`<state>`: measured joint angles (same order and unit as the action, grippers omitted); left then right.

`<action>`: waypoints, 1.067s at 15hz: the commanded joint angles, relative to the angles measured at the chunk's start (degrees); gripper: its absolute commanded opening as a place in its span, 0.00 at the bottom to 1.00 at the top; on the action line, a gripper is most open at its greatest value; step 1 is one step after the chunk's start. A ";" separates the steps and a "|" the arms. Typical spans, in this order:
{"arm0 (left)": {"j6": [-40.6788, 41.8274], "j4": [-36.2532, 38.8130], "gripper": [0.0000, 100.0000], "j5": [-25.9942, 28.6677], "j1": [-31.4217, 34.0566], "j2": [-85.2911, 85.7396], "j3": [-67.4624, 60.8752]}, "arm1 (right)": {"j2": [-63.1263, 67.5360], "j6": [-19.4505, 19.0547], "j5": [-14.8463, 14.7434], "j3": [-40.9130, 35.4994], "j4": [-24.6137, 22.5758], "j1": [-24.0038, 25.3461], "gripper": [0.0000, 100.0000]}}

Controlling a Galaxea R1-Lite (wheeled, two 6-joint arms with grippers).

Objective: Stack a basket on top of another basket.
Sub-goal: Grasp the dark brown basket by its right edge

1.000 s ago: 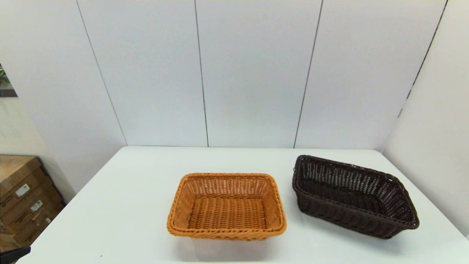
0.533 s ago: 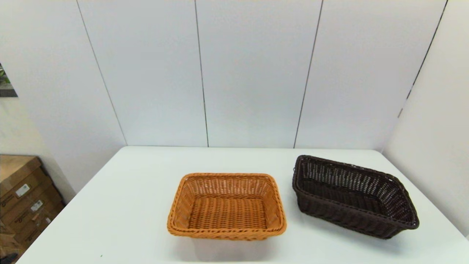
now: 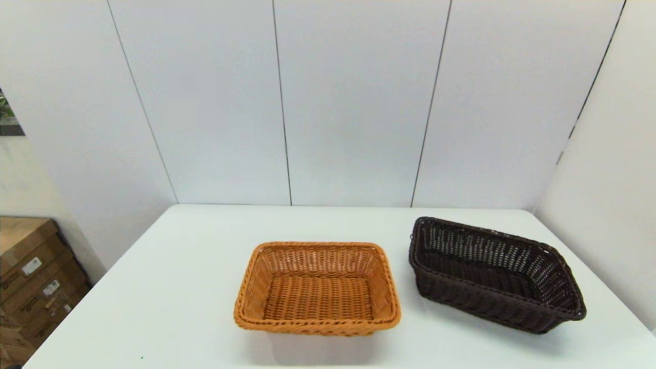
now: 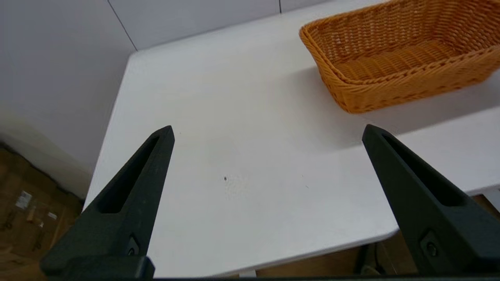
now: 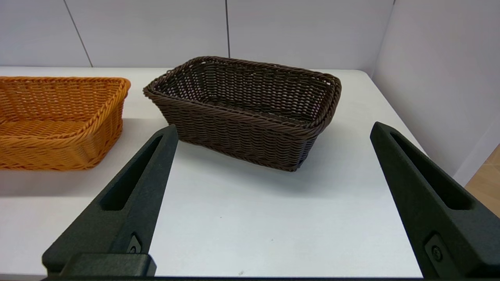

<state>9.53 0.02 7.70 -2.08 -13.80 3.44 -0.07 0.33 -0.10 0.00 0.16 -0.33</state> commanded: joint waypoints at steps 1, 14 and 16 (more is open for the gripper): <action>0.13 3.05 1.00 0.12 1.47 6.07 -2.21 | 0.07 0.02 0.01 0.00 0.02 -0.02 1.00; -6.81 -0.46 1.00 -5.60 1.65 13.89 -3.53 | 0.07 0.02 0.01 0.00 0.02 -0.02 1.00; -8.57 -0.38 1.00 -7.35 1.65 13.89 -3.53 | 0.07 0.02 0.01 0.00 0.02 -0.02 1.00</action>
<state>1.67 -0.40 1.23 -0.44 0.00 0.00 -0.07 0.33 -0.11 0.00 0.18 -0.33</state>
